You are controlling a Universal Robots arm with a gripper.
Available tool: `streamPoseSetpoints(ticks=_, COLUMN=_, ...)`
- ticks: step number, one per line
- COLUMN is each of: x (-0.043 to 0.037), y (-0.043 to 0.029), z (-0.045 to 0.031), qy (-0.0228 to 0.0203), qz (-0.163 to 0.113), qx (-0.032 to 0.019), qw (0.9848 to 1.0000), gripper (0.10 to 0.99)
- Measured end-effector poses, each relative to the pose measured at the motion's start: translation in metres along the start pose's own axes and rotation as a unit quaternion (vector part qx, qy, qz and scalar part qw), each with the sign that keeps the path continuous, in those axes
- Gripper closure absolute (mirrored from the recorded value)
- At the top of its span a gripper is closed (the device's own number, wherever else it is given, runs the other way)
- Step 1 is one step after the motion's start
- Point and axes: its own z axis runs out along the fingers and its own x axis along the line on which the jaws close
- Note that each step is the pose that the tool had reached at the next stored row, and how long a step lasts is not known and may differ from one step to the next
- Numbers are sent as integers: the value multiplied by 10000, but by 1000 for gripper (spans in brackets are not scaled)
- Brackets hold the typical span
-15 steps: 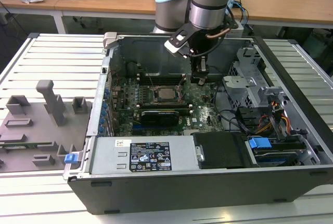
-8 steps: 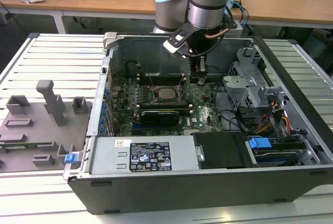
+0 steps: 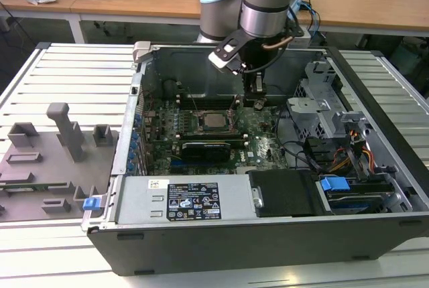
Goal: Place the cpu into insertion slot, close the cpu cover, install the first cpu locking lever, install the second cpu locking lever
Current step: 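Close the cpu cover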
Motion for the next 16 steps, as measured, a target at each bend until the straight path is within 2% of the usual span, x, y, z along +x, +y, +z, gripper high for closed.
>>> streamPoseSetpoints(ticks=16, x=0, y=-96, z=-3, qy=0, qz=0, qx=0, qw=10000, gripper=980)
